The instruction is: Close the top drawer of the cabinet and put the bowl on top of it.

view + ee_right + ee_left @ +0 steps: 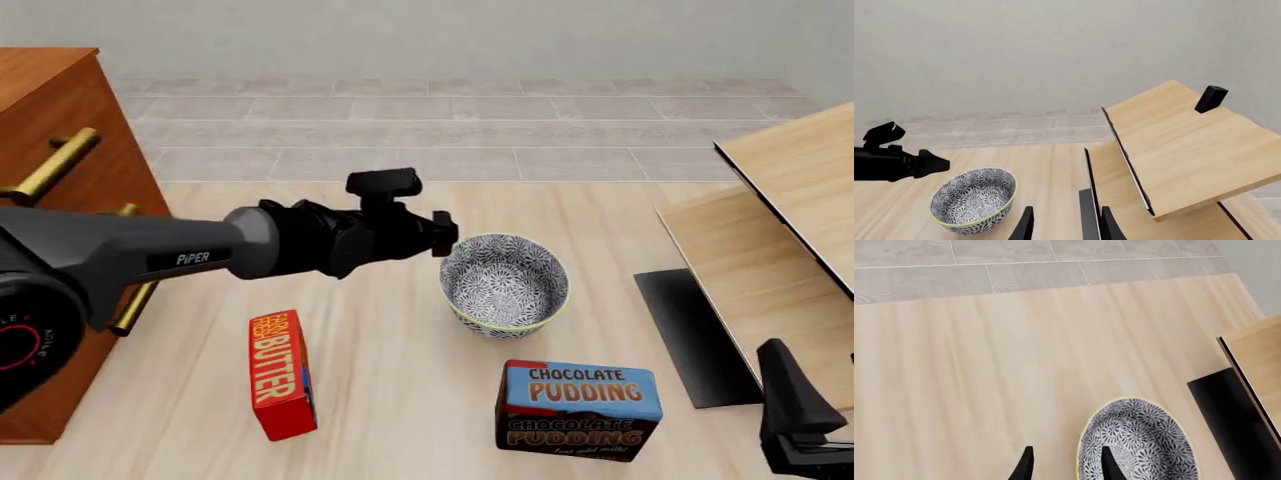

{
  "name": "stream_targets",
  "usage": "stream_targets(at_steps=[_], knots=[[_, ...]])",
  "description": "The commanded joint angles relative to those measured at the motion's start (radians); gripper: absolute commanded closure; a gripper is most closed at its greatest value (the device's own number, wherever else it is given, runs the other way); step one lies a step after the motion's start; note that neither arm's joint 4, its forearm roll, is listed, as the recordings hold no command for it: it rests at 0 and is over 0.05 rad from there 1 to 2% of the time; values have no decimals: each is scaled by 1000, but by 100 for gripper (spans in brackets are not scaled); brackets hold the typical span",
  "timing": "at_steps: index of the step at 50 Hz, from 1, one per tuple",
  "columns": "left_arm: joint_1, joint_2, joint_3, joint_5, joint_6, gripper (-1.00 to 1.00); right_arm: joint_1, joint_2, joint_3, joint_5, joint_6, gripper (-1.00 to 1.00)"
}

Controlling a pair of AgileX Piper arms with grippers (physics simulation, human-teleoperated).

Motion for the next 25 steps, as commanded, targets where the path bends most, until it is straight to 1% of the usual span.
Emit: stream_targets(at_steps=[1,12,25], knots=[[-14,31,0,-19,-19,-100,1,0,0,0,0,-100],[-41,44,10,-40,-45,-100,1,0,1,0,1,-100],[-62,51,14,-52,-58,-100,0,0,1,0,3,-100]])
